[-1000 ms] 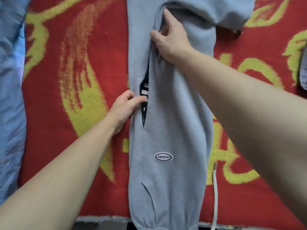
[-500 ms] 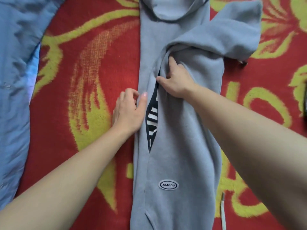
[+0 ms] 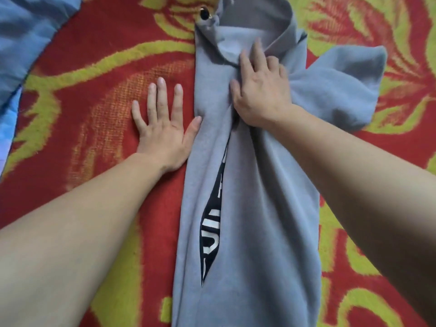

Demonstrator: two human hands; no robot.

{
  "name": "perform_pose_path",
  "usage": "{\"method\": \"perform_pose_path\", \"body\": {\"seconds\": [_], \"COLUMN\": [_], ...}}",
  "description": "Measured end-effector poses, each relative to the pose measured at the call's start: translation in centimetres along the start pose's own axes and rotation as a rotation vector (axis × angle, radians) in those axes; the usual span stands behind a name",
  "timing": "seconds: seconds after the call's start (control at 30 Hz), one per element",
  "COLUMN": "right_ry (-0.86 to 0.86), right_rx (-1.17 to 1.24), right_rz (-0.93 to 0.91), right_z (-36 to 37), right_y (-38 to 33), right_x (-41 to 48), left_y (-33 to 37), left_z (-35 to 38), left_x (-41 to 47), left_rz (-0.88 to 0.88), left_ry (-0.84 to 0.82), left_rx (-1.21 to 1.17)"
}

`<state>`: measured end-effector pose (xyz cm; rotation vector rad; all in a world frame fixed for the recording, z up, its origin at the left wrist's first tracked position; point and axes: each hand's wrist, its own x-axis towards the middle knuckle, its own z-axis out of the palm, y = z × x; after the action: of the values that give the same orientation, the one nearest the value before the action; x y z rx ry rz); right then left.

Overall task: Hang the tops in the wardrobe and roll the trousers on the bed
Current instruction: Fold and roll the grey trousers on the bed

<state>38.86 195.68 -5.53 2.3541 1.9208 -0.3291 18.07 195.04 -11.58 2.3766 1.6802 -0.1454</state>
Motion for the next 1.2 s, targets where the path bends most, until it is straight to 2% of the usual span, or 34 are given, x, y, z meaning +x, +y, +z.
{"method": "perform_pose_path", "body": {"seconds": [0.07,0.2,0.3,0.37,0.43,0.47,0.57,0.6,0.67,0.73,0.8,0.83,0.87,0.93,1.0,1.03,1.13,1.2], "right_ry": [0.039,0.239,0.174,0.195,0.358,0.338,-0.091,-0.147,-0.114,0.136,0.524,0.646,0.672,0.56,0.521,0.542,0.65,0.702], "right_rx": [0.052,0.058,0.075,0.052,0.014,0.041,0.055,0.066,0.144,0.327,0.673,0.854,1.036,1.383,1.578,1.634,1.704,1.628], "right_rz": [-0.006,-0.016,0.137,0.204,0.156,0.09,-0.08,-0.079,-0.059,-0.043,0.089,0.23,0.406,0.775,1.106,1.215,1.336,1.226], "right_z": [0.2,-0.8,-2.5,-2.4,-1.7,-1.3,0.1,0.2,-0.6,-1.9,-2.7,-2.7,-2.4,-1.3,-0.3,-0.2,-1.2,-2.2], "right_y": [-0.2,0.6,1.9,1.9,0.9,0.2,-0.5,-0.2,0.1,0.4,0.6,0.4,-0.1,-1.2,-1.3,-0.8,1.1,1.6], "right_x": [1.8,7.3,10.8,11.2,9.5,8.5,6.3,6.4,6.7,5.3,2.1,-0.3,-2.8,-6.9,-8.4,-8.2,-5.8,-4.0], "left_y": [0.1,-0.2,0.0,0.2,0.2,0.2,0.2,0.1,0.0,0.1,0.3,0.4,0.4,0.3,0.3,0.2,0.1,0.1], "left_z": [0.4,0.4,0.4,0.3,0.1,0.2,0.5,0.6,0.7,0.5,0.3,0.2,0.2,0.2,0.4,0.4,0.5,0.5], "left_x": [-0.6,-0.6,-0.5,-0.6,-0.5,-0.5,-0.5,-0.6,-0.6,-0.6,-0.5,-0.5,-0.5,-0.6,-0.6,-0.6,-0.4,-0.5], "left_rz": [0.007,0.016,0.02,0.016,0.012,0.011,0.017,0.019,0.016,0.014,0.011,0.007,0.003,-0.001,0.006,0.01,0.011,0.003], "left_ry": [0.091,0.129,0.134,0.128,0.133,0.139,0.164,0.169,0.176,0.17,0.165,0.162,0.158,0.161,0.169,0.171,0.18,0.18], "left_rx": [0.013,-0.004,0.004,0.013,0.013,0.013,0.007,0.005,0.009,0.003,-0.007,-0.011,-0.013,-0.014,-0.009,-0.009,-0.015,-0.011]}}
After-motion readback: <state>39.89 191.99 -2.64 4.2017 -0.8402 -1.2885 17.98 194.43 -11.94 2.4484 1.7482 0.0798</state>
